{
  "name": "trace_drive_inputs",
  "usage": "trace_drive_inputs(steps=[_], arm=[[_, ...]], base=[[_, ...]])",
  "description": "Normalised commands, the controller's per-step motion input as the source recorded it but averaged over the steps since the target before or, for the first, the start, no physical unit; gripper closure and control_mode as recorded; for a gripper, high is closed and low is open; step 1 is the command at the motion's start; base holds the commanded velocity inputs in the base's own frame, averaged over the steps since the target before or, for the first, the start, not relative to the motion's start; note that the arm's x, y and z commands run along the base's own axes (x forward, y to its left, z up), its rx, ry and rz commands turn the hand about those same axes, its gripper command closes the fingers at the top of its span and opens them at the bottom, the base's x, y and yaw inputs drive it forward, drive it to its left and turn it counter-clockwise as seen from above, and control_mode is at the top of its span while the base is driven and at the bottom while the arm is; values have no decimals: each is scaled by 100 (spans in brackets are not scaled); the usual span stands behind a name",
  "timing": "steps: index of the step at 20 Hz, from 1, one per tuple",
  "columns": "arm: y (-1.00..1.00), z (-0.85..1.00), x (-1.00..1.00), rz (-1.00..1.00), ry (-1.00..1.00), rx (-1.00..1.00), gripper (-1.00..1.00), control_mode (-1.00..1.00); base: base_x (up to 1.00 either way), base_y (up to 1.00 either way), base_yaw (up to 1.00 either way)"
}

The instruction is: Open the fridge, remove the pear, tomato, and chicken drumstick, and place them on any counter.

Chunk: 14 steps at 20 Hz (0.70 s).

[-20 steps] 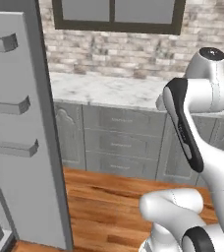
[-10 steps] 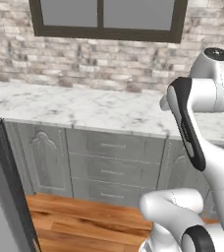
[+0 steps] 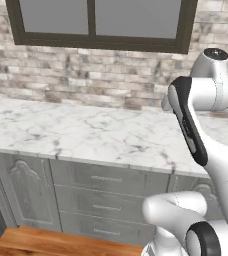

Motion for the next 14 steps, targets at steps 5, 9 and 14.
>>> trace_drive_inputs(steps=[5,9,14], arm=[[-23,-77,100,0,8,1,100,-100],[-37,-100,100,0,10,4,100,-100],[-30,-100,100,0,12,7,100,-100]], base=[[0,0,0],[0,0,0],[0,0,0]])
